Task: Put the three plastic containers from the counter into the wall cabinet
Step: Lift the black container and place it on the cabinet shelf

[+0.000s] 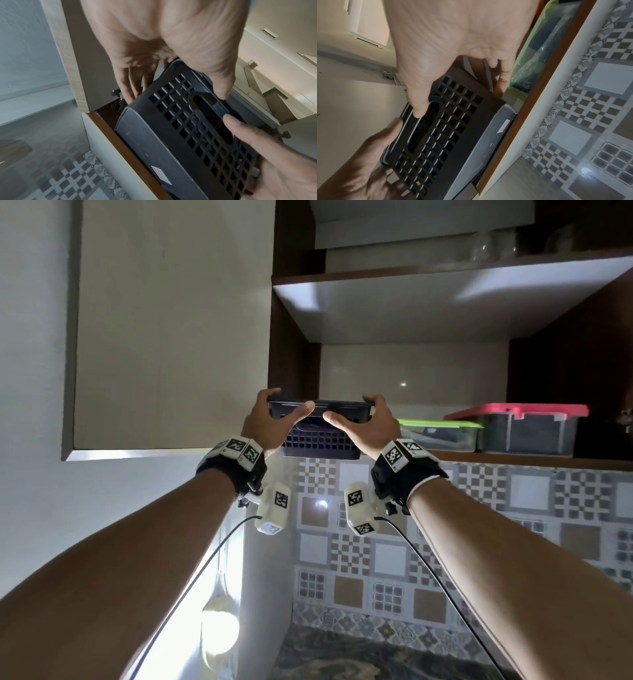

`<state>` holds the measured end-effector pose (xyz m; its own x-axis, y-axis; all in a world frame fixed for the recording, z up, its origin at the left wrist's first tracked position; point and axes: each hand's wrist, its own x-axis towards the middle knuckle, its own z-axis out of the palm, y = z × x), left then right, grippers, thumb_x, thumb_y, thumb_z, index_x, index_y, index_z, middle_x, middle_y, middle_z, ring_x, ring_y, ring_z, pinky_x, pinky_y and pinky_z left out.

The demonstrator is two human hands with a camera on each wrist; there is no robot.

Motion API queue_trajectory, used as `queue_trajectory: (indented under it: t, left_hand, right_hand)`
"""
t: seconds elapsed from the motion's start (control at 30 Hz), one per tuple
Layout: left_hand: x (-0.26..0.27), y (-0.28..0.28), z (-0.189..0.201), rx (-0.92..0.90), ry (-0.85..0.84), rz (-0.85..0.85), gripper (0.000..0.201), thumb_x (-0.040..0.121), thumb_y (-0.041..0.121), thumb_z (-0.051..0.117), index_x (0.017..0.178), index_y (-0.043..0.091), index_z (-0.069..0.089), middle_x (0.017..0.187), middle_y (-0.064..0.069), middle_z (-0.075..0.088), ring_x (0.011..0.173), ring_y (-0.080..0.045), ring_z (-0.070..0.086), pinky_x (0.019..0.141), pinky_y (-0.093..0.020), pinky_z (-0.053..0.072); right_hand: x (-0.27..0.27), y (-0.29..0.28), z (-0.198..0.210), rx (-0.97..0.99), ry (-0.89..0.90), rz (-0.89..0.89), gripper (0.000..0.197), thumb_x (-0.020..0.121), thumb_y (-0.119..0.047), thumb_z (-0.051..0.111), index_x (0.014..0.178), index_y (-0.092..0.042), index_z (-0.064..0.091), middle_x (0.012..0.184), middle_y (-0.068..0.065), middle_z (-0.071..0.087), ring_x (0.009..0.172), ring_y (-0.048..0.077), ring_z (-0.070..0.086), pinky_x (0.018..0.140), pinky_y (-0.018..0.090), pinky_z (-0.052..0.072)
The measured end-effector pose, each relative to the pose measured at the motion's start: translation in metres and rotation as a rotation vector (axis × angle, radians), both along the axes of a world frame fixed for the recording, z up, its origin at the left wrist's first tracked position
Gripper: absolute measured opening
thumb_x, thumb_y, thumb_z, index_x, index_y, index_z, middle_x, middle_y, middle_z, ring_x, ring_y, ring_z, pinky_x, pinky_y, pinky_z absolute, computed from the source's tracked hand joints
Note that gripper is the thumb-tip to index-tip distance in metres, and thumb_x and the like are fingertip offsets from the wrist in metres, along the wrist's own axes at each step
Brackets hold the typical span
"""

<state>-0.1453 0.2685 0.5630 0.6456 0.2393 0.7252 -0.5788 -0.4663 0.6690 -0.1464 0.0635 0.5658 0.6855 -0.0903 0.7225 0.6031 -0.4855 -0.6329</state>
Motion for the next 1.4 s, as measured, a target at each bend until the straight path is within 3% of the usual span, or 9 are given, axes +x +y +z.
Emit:
queue_trajectory:
  t: [0.17,0.3,0.47,0.6,0.8,1.0,1.2,1.4]
  left_hand:
    - [0.039,0.001,0.017,0.075,0.065,0.025,0.101,0.067,0.081,0.068,0.147,0.028,0.038,0.148,-0.005,0.050,0.129,-0.029,0.055,0.108,-0.045,0.046]
    - [0.069,-0.003,0.022,0.141,0.099,0.084,0.095,0.075,0.075,0.067,0.149,0.025,0.034,0.150,-0.009,0.048,0.130,-0.032,0.054,0.106,-0.043,0.046]
    - [0.105,-0.007,0.022,0.231,0.116,0.189,0.103,0.077,0.071,0.069,0.155,0.021,0.025,0.144,-0.010,0.055,0.120,-0.033,0.061,0.100,-0.041,0.050]
    - [0.127,-0.013,0.019,0.221,0.100,0.268,0.101,0.082,0.062,0.071,0.157,0.017,0.021,0.144,-0.014,0.056,0.123,-0.036,0.059,0.099,-0.040,0.047]
    - [0.152,-0.021,0.020,0.231,0.066,0.399,0.087,0.085,0.052,0.073,0.151,0.014,0.032,0.136,-0.013,0.062,0.121,-0.034,0.061,0.095,-0.040,0.049]
    - [0.173,-0.017,0.017,0.264,0.167,0.398,0.099,0.087,0.046,0.074,0.162,0.020,0.015,0.148,-0.017,0.052,0.132,-0.040,0.054,0.108,-0.048,0.046]
    - [0.172,-0.012,0.012,0.348,0.205,0.385,0.114,0.081,0.041,0.080,0.163,0.024,0.003,0.148,-0.016,0.054,0.128,-0.038,0.058,0.107,-0.045,0.048]
    - [0.155,-0.010,0.008,0.420,0.187,0.357,0.109,0.081,0.041,0.078,0.162,0.022,0.006,0.138,-0.014,0.062,0.115,-0.036,0.066,0.097,-0.041,0.055]
  right_hand:
    - [0.036,-0.003,0.014,-0.045,0.013,-0.045,0.090,0.073,-0.065,0.079,0.141,-0.018,0.042,0.103,-0.005,0.064,0.094,0.021,0.065,0.081,0.028,0.051]
    - [0.068,-0.003,0.019,-0.053,0.002,-0.107,0.080,0.076,-0.057,0.081,0.136,-0.018,0.044,0.114,0.005,0.070,0.108,0.031,0.068,0.091,0.036,0.056]
    - [0.102,0.000,0.018,-0.065,0.014,-0.154,0.072,0.082,-0.050,0.077,0.137,-0.020,0.041,0.118,0.013,0.068,0.102,0.037,0.069,0.088,0.044,0.059]
    - [0.122,-0.002,0.016,-0.112,0.007,-0.187,0.066,0.087,-0.041,0.076,0.139,-0.020,0.041,0.122,0.013,0.068,0.105,0.038,0.068,0.086,0.038,0.057]
    - [0.139,-0.003,0.014,-0.197,0.013,-0.217,0.062,0.090,-0.032,0.074,0.140,-0.021,0.040,0.120,0.015,0.068,0.107,0.039,0.067,0.087,0.041,0.055]
    - [0.153,-0.006,0.016,-0.255,0.030,-0.254,0.065,0.089,-0.027,0.075,0.142,-0.021,0.037,0.121,0.015,0.069,0.108,0.040,0.067,0.086,0.042,0.056]
    - [0.154,-0.007,0.016,-0.281,0.039,-0.263,0.074,0.090,-0.028,0.073,0.150,-0.024,0.030,0.123,0.016,0.069,0.108,0.042,0.067,0.090,0.046,0.058]
    - [0.140,-0.007,0.010,-0.281,0.050,-0.235,0.078,0.090,-0.030,0.073,0.152,-0.023,0.027,0.132,0.014,0.065,0.117,0.042,0.065,0.097,0.047,0.056]
